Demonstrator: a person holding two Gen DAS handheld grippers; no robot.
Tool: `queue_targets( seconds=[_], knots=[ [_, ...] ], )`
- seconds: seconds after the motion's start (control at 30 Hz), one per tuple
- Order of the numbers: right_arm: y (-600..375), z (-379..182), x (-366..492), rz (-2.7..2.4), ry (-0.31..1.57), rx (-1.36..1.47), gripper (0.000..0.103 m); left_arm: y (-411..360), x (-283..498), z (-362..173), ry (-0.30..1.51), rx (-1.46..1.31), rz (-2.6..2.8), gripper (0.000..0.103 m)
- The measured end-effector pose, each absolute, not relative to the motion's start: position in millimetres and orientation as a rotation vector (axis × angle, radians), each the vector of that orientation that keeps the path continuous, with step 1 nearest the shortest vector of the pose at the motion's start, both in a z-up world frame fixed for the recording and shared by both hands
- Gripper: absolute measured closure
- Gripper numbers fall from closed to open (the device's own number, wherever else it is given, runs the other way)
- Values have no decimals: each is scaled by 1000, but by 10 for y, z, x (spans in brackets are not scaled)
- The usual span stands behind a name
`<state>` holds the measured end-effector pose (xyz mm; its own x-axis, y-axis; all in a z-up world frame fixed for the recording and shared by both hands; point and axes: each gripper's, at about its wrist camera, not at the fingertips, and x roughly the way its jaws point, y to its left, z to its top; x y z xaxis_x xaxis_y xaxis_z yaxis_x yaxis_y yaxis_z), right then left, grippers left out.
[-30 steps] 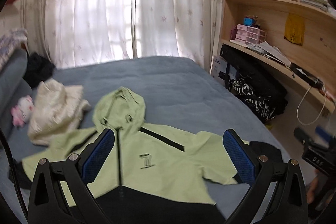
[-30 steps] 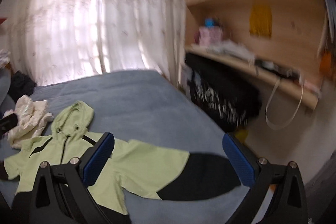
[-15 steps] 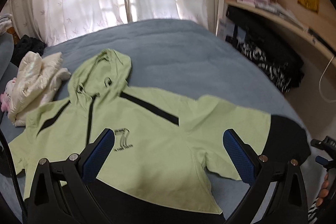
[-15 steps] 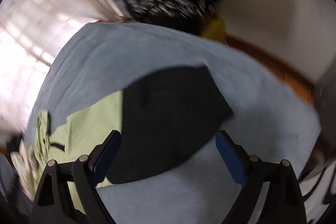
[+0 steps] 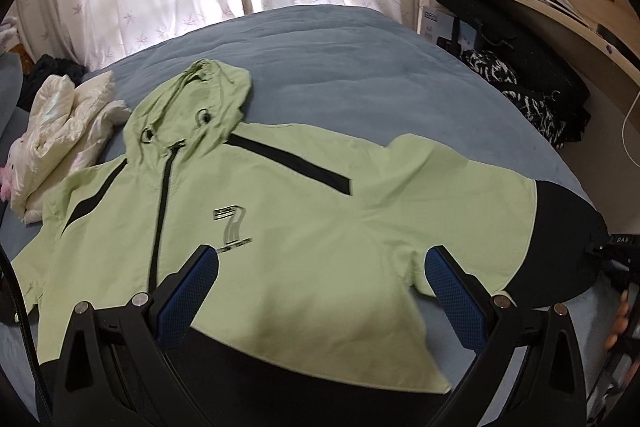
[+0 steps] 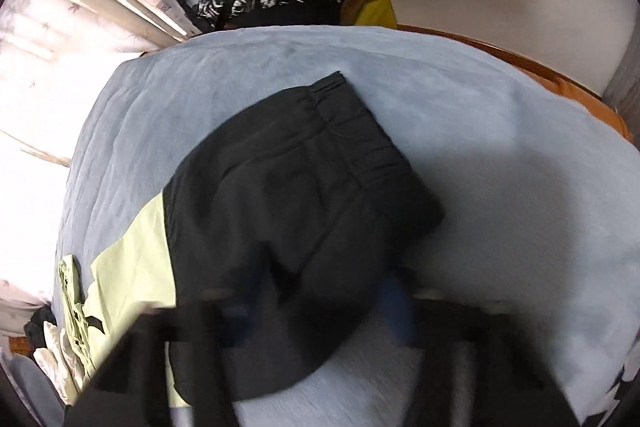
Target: Fold large clothes
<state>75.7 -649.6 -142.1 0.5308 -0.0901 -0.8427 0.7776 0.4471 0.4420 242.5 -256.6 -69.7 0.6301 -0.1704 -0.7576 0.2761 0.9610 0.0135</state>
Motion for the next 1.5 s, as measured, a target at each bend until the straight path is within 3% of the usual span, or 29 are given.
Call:
queue_targets(
  seconds=[0.23,0.43,0.57,0.67,0.7,0.8,0.97,1.2,1.5],
  knots=[
    [-5497,-365,1057,-353,571,701,96,-1896,2261,-557,783,82,-216,1],
    [-3888,145,1541,48,575,491,96,-1090,2131,-458,771,34,-99,1],
    [-2917,-182,1769,201,741,368,90,-501,2169,-563,841,-137,-100,1],
    [-2421,-721,1852,297,937,349,58,-285,2188,-714,880,-196,-101,1],
    [-2295,-894,1821,304,997,344,54,-240,2176,-764,893,-215,-111,1],
    [-2127,-1186,1696,335,1082,356,53,-182,2152,-882,917,-249,-143,1],
    [-2250,-1230,1367,264,1035,404,45,-241,2202,-1031,957,-310,-253,2],
    [-2598,-1345,1095,140,960,528,42,-357,2335,-1379,1107,-538,-446,28],
    [-2740,-1502,1013,174,930,593,41,-521,2500,-1898,1221,-792,-495,29]
  ],
)
